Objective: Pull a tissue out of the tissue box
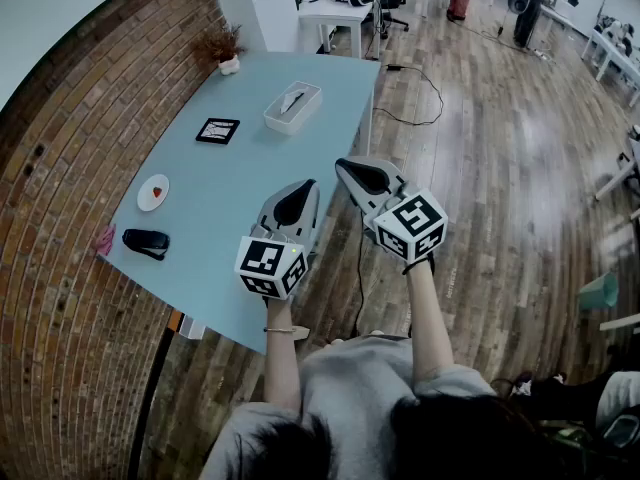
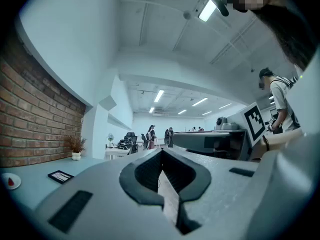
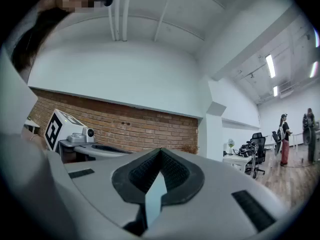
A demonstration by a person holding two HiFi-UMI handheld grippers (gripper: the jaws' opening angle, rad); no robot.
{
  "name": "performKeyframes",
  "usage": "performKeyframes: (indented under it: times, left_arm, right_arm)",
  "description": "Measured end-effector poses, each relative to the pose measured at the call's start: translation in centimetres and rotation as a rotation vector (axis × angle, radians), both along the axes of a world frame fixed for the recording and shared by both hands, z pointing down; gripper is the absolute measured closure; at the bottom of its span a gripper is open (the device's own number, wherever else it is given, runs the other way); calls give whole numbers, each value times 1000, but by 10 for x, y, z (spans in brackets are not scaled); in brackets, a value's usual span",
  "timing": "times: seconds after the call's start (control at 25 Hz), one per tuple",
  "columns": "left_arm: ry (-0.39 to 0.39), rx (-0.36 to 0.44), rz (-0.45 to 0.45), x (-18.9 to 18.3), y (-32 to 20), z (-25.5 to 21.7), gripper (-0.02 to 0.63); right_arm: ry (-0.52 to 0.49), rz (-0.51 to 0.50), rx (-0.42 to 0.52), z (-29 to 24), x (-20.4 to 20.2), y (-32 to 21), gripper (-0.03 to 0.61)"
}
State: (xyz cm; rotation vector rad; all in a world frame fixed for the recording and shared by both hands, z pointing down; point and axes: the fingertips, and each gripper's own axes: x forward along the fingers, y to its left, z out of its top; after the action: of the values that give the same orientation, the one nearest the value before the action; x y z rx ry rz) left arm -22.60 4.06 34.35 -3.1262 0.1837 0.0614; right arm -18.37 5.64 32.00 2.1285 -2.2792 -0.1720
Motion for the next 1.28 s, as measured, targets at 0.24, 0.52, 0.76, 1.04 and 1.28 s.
performKeyframes:
  times: [0.24,0.52,0.76,1.04,1.28]
  left_arm:
    - [-9,-1,4,7,4,5,611]
    - [-9,-6,-5,18,5,4,611]
    - [-4,-15,-21,35,6,7,611]
    - [-11,-73,-91,46,12,23,611]
    - [-15,-91,-129,58,3,31,611]
  right_arm:
    - [3,0,-12,7,5,3,578]
    - [1,-4,-22,10,16,5,578]
    - [-33,-20,-9,12,36,8,578]
    - [-55,-19,-34,31,60,18,578]
    - [-79,-63,-46,41,71,1,578]
